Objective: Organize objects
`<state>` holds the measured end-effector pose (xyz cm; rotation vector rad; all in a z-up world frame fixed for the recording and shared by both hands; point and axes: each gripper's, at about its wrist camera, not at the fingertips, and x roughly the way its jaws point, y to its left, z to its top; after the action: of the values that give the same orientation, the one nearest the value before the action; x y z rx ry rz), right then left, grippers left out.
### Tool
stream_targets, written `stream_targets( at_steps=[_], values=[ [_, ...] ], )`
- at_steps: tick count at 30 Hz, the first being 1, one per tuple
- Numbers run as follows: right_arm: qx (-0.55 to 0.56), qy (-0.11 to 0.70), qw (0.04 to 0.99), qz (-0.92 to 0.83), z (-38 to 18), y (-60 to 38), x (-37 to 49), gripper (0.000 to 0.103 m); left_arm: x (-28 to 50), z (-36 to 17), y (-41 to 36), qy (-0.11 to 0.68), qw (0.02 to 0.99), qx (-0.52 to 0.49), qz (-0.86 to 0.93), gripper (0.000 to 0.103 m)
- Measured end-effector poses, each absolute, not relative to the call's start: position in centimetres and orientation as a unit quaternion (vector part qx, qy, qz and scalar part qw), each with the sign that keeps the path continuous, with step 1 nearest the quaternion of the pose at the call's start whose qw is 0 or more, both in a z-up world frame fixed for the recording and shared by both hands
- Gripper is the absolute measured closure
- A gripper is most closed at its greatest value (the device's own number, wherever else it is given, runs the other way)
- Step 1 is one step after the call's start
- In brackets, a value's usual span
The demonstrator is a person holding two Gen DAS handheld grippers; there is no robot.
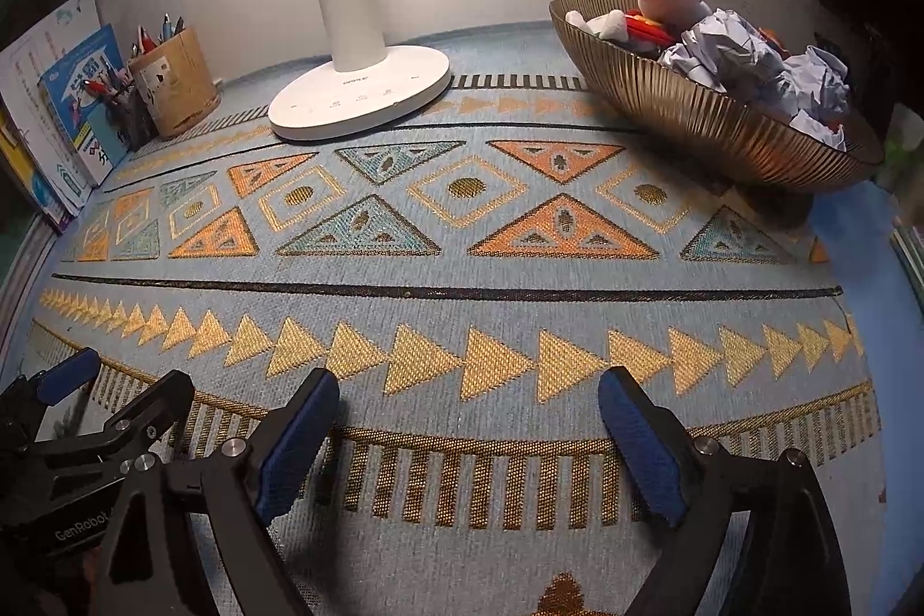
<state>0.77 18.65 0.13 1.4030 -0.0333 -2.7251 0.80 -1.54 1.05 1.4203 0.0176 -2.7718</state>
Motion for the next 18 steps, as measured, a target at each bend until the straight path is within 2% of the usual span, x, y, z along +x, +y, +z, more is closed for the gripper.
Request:
stream_targets(
  at_steps=[2, 4, 18],
  values=[
    [0.471, 0.007, 0.048, -0.881, -0.1, 18.1, 0.8, 0.0, 0.8, 1.0, -1.5, 0.005, 0.013, 0.456, -0.89, 0.0],
    [0.473, 0.026, 0.038, -0.88, -0.2, 17.8, 1.3, 0.0, 0.8, 1.0, -1.6, 0.005, 0.011, 0.455, -0.89, 0.0],
    [0.466, 0.018, 0.024, -0.884, -0.3, 18.0, 1.8, 0.0, 0.8, 1.0, -1.7, 0.004, 0.003, 0.456, -0.89, 0.0]
  ],
)
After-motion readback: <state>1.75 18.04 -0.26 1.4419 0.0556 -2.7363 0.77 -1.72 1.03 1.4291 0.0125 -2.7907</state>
